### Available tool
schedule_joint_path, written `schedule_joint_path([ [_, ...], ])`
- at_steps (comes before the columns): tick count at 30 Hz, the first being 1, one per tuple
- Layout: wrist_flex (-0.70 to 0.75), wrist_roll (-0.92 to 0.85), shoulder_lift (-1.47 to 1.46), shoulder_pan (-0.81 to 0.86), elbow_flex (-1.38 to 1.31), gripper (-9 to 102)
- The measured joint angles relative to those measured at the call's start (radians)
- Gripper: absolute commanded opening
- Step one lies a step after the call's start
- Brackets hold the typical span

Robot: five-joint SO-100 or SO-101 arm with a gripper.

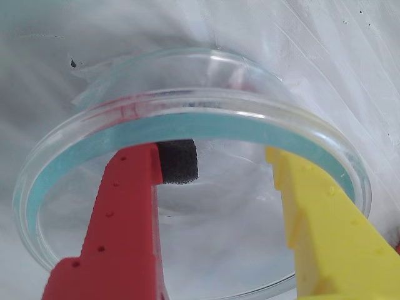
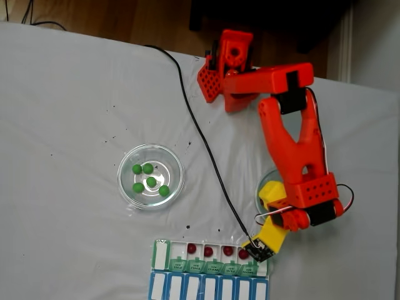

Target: Sort medicines into box.

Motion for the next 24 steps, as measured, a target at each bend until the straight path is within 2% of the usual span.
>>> schedule_joint_path([
  [24, 0.0, 0.0, -0.005, 0.018, -0.032, 13],
])
